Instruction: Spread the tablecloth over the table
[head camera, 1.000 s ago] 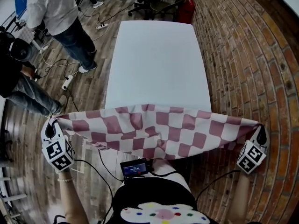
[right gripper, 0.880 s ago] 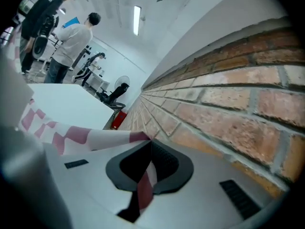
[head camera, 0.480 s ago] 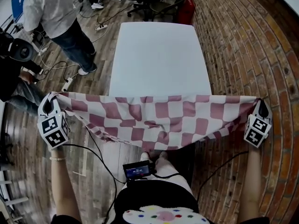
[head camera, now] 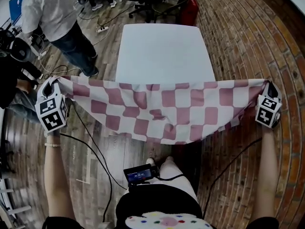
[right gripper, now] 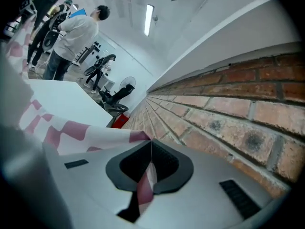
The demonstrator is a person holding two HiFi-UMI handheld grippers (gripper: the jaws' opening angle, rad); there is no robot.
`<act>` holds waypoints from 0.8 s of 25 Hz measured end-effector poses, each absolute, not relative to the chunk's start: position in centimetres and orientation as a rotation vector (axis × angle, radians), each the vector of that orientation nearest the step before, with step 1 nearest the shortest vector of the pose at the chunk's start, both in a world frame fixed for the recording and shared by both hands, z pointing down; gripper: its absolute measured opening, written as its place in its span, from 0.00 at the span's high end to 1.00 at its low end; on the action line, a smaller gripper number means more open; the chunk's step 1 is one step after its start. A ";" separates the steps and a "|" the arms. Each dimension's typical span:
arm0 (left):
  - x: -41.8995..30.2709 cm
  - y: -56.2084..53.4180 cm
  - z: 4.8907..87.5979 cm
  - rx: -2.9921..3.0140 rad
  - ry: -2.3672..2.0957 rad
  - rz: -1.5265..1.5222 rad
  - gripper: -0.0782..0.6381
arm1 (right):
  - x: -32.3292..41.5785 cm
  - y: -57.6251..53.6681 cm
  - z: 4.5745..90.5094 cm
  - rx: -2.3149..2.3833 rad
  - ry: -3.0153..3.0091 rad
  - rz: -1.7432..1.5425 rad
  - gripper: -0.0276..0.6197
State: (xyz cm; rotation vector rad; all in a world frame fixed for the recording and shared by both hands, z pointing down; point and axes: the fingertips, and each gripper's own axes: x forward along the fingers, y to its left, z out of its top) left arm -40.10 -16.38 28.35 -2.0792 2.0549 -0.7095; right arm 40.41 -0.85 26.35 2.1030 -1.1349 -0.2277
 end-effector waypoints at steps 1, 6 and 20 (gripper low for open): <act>-40.2 -16.6 28.1 -2.075 2.043 -0.716 0.87 | 40.8 -1.1 26.1 2.097 -1.127 -0.240 0.91; -40.1 -21.0 27.3 -2.092 2.029 -0.751 0.87 | 42.1 -6.0 24.1 2.093 -1.093 -0.260 0.91; -39.0 -29.9 30.1 -2.068 2.145 -0.867 0.87 | 46.0 -18.2 26.9 2.003 -1.117 -0.231 0.91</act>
